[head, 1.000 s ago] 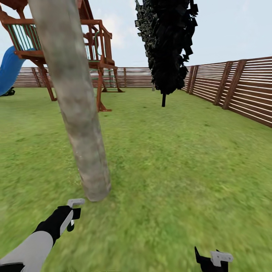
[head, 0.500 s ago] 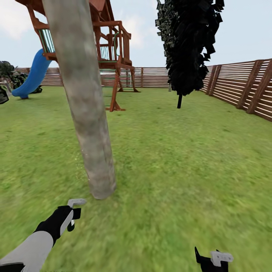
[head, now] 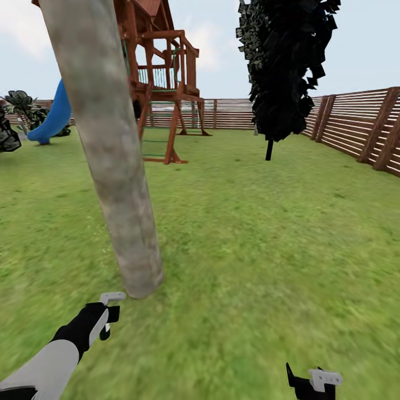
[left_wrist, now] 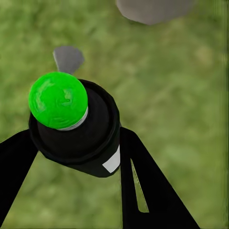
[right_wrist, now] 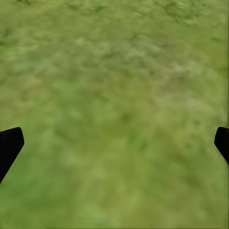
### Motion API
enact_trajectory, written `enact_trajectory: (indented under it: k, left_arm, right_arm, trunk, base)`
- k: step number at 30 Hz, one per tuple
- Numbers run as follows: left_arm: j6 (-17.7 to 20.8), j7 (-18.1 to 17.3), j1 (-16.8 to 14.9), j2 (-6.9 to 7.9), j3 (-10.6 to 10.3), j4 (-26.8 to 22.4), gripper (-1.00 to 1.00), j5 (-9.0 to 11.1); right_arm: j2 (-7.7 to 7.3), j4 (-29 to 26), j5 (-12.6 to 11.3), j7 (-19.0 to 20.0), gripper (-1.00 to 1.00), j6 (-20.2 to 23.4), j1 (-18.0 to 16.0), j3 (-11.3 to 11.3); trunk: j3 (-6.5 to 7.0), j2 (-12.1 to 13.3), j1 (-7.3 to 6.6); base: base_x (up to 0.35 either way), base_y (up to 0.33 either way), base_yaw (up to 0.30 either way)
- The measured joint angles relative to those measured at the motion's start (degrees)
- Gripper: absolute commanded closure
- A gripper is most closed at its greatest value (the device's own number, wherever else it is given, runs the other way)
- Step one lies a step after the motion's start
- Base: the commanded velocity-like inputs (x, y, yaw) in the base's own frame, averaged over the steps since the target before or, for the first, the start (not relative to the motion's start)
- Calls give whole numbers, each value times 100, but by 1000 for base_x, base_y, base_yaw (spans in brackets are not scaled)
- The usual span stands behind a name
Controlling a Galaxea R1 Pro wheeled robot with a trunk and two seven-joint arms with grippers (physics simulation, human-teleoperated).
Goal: In the garden, pick up the pesticide atomizer on the floor and spray pesticide onto both trees until each tree trunk is fully covered.
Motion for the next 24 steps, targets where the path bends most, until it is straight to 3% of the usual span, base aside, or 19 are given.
enact_trajectory:
  k: [8,19,24]
  left_arm:
    - [2,1,-1,-13,2,-1,100,8]
    - [-1,0,-1,-42,2,0,100,21]
    - [-13,2,-2,-154,9,0,100,0]
  right_arm:
    - [-3,1,-2,1,-100,0,0,-1]
    - [-5,0,-7,1,-100,0,1,0]
    - [-5,-2,-7,0,-100,0,0,0]
  trunk:
    - [0,0,1]
    - [0,0,2]
    - [0,0,2]
  base:
    - [85,-127,249]
    - [96,-110,9]
    - [-39,-43,0]
